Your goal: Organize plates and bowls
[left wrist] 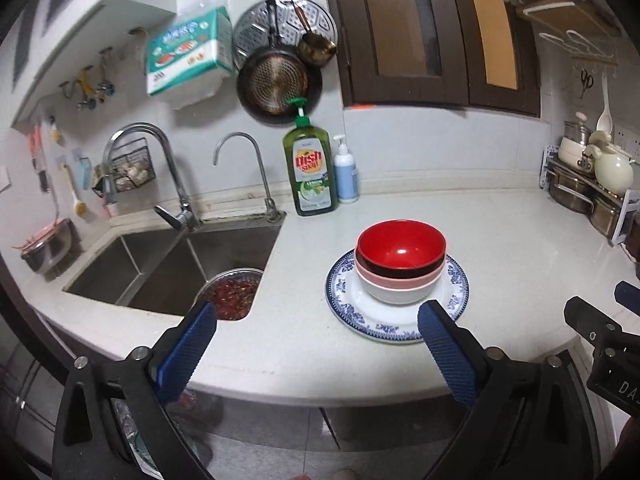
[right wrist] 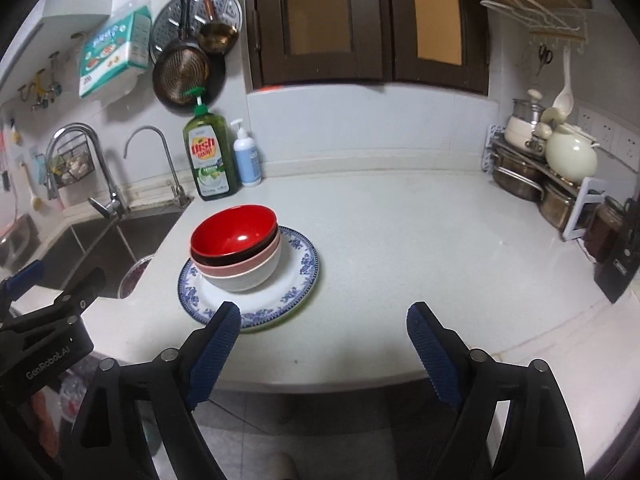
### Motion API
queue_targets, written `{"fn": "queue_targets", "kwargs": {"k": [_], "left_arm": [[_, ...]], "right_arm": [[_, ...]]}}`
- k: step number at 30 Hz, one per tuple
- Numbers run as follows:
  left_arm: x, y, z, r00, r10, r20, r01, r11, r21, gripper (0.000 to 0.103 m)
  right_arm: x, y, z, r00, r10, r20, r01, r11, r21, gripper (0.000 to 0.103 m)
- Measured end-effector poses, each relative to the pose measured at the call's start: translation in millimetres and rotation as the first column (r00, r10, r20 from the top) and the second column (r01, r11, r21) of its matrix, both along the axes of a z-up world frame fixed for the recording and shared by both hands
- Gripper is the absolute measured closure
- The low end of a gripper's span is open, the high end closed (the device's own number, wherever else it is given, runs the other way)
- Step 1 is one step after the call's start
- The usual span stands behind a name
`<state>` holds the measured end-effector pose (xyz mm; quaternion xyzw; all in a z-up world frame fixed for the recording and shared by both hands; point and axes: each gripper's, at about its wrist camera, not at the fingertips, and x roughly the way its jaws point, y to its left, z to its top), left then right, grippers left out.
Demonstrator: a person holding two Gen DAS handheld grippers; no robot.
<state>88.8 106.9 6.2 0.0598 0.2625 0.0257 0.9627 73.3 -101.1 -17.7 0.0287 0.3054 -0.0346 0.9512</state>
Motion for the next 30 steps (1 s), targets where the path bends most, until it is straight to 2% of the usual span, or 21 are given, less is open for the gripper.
{"fn": "queue_targets", "kwargs": {"k": [8, 12, 21, 30], "left_arm": [[-49, 3, 7, 1.0, 0.011, -0.003, -0.011, 1.0, 0.003, 0.0], [-68, 8, 12, 1.0, 0.012, 0.026, -0.012, 1.0, 0.003, 0.0], [-91, 22, 16, 0.999, -0.013, 0.045, 0.012, 1.0, 0.011, 0.0], [-108, 29, 21, 0.997, -0.054, 0.05, 0.054, 0.999, 0.0, 0.0]], "right_arm": [[-50, 4, 7, 0.999, 0.034, 0.025, -0.034, 0.999, -0.016, 0.015], [-66, 6, 11, 0.998, 0.037, 0.041, -0.037, 0.999, -0.009, 0.015], [-99, 23, 17, 0.996, 0.021, 0.089, -0.018, 0.999, -0.043, 0.015], [-126, 31, 22, 0.995, -0.015, 0.098, 0.017, 1.0, -0.026, 0.015]]}}
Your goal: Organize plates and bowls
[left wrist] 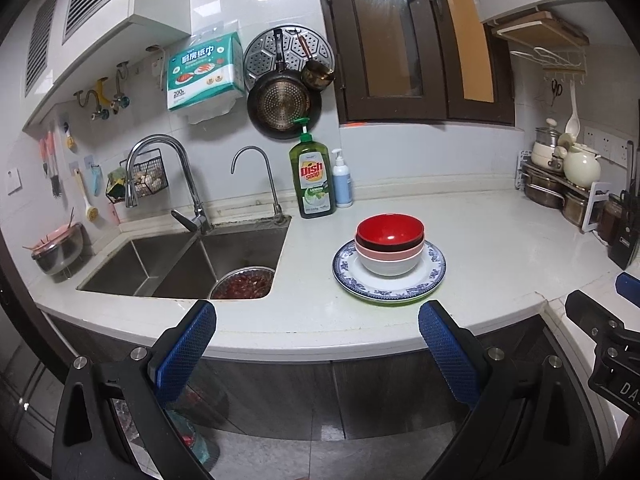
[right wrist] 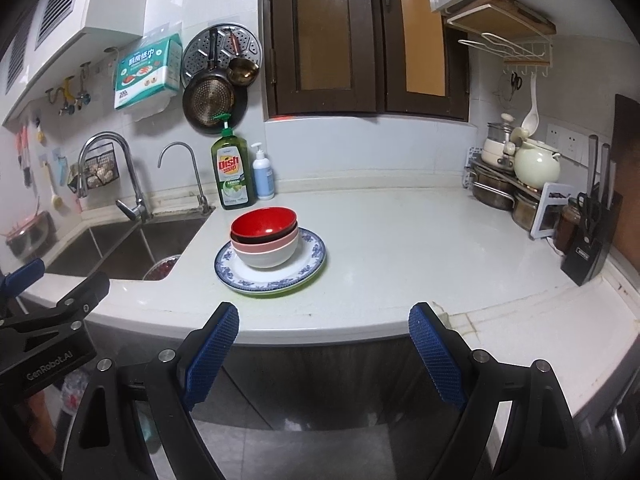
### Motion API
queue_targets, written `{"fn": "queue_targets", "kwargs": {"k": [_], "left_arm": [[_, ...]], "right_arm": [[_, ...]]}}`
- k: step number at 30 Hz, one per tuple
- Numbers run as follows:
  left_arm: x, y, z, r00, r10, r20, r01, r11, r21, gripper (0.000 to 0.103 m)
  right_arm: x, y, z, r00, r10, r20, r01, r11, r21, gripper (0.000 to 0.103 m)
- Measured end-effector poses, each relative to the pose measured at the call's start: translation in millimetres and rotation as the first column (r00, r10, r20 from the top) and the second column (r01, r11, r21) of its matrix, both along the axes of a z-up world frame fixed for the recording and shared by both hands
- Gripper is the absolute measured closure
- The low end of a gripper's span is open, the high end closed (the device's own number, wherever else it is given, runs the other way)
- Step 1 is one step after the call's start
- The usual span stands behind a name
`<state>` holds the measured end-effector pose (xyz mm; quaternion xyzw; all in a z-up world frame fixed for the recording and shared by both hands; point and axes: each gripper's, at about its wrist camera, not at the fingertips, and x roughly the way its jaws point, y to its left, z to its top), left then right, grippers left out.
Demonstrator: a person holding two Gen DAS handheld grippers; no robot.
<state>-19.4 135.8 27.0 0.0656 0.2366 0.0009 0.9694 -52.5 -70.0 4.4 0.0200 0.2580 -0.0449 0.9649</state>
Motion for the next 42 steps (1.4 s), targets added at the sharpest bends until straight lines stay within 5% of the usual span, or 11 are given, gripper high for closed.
{"fn": "queue_targets", "kwargs": {"k": [42], "left_arm": [[-19, 6, 7, 1.0, -0.005, 0.031, 0.005, 1.0, -0.01, 0.0]], "right_arm": [[-26, -1, 13, 0.999, 0.004, 0.037, -0.003, 1.0, -0.021, 0.015]]}}
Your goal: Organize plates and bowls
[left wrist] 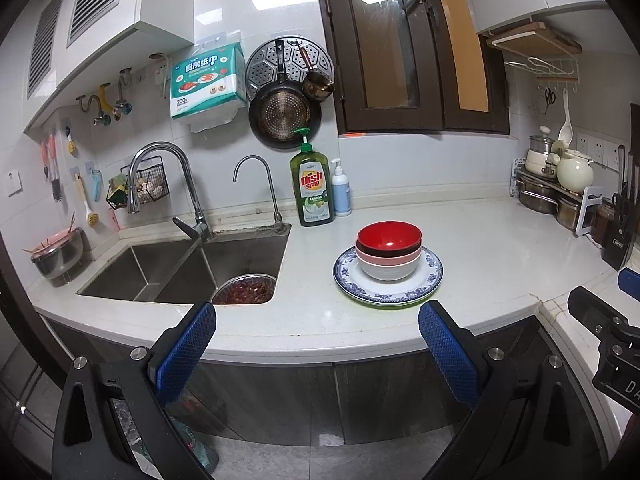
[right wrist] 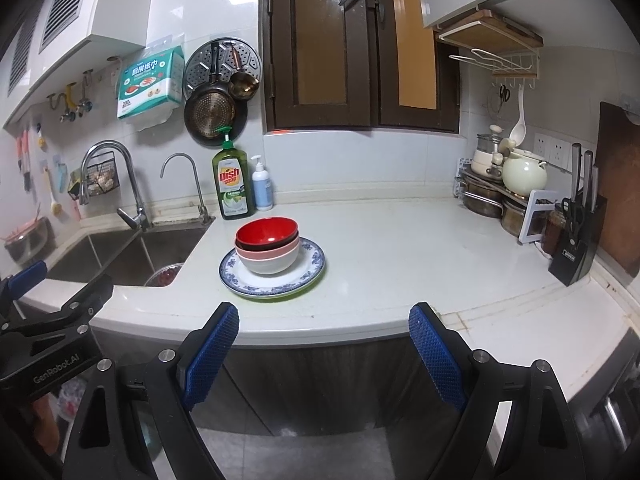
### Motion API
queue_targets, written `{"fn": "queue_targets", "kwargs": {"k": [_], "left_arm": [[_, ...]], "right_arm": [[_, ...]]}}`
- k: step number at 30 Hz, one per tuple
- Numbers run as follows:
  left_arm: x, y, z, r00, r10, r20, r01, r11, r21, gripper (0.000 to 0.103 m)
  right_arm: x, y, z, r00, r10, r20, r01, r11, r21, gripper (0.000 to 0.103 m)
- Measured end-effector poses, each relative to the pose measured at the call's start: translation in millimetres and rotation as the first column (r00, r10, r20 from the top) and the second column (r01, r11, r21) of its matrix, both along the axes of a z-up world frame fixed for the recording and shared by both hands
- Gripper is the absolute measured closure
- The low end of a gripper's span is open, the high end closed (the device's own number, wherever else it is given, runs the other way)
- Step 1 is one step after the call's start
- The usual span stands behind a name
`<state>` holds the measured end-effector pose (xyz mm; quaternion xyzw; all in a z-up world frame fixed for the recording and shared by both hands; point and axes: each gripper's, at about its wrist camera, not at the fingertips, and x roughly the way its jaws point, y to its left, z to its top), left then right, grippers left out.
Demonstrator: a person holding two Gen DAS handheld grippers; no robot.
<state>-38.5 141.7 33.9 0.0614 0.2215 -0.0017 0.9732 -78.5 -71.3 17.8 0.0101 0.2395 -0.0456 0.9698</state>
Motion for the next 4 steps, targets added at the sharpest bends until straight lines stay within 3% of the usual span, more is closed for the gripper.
{"fn": "queue_targets", "kwargs": {"k": [4], "left_arm": [[2.7, 0.3, -1.2, 1.0, 0.005, -0.001, -0.005, 1.0, 0.001, 0.0]], "right_arm": [[1.8, 3.2, -0.3, 1.0, -0.005, -0.003, 0.005, 1.0, 0.0, 0.015]]}}
